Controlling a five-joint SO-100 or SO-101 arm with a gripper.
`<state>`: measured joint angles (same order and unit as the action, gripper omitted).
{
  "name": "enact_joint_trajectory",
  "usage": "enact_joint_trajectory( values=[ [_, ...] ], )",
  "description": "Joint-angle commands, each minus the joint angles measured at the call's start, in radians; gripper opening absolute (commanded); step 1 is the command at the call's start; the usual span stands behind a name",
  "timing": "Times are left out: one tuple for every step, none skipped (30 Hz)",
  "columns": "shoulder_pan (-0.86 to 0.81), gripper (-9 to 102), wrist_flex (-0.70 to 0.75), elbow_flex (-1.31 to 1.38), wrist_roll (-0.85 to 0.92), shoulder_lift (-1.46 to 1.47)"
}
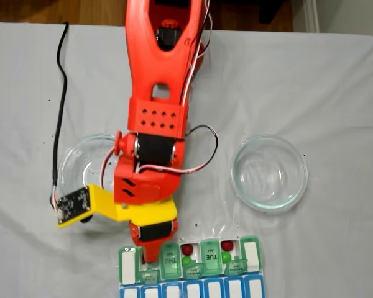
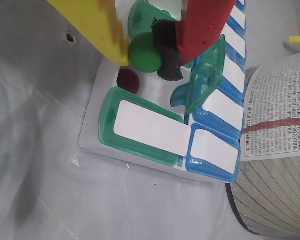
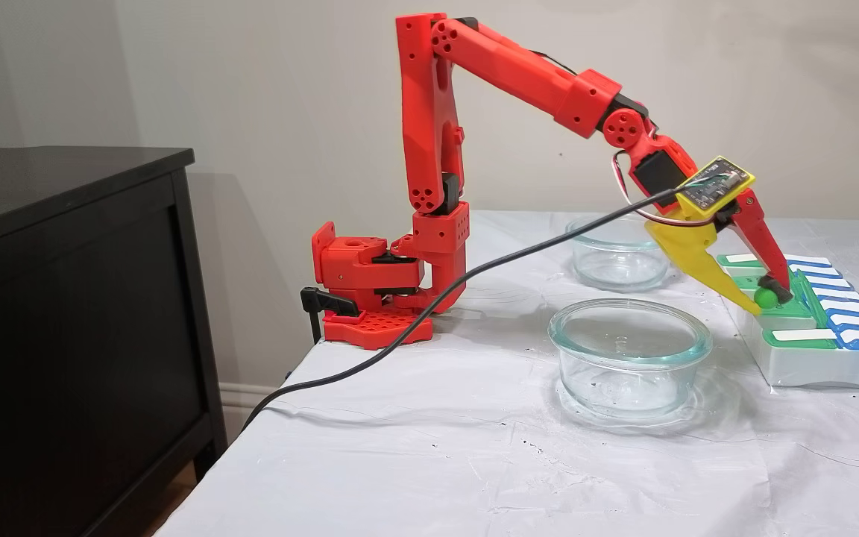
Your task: Sort medicines into box.
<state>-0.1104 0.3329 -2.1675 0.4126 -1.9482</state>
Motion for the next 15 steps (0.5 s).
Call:
enact_joint_trajectory(
  values=[
    [0.018,0,-0.044,0.089,0.025,-0.029],
    [0.020,0,-0.051,0.087,0.026,-0.028],
    [0.020,0,-0.057,0.089,0.026,-0.023],
    [0.020,0,-0.061,0.097,0.025,-0.014],
    [0.020,0,-0.061,0.109,0.023,-0.002],
    [0.020,0,-0.063,0.123,0.025,0.014],
    [0.018,0,-0.064,0.135,0.023,0.029],
    [0.018,0,-0.067,0.147,0.025,0.044],
    [0.018,0,-0.072,0.156,0.028,0.060],
    [0.018,0,-0.075,0.166,0.029,0.074],
    [0.018,0,-0.077,0.173,0.032,0.089],
    [0.018,0,-0.083,0.178,0.043,0.101],
    [0.018,0,-0.097,0.178,0.051,0.109],
    [0.017,0,-0.115,0.175,0.057,0.114],
    [0.017,0,-0.129,0.170,0.063,0.115]
  ],
)
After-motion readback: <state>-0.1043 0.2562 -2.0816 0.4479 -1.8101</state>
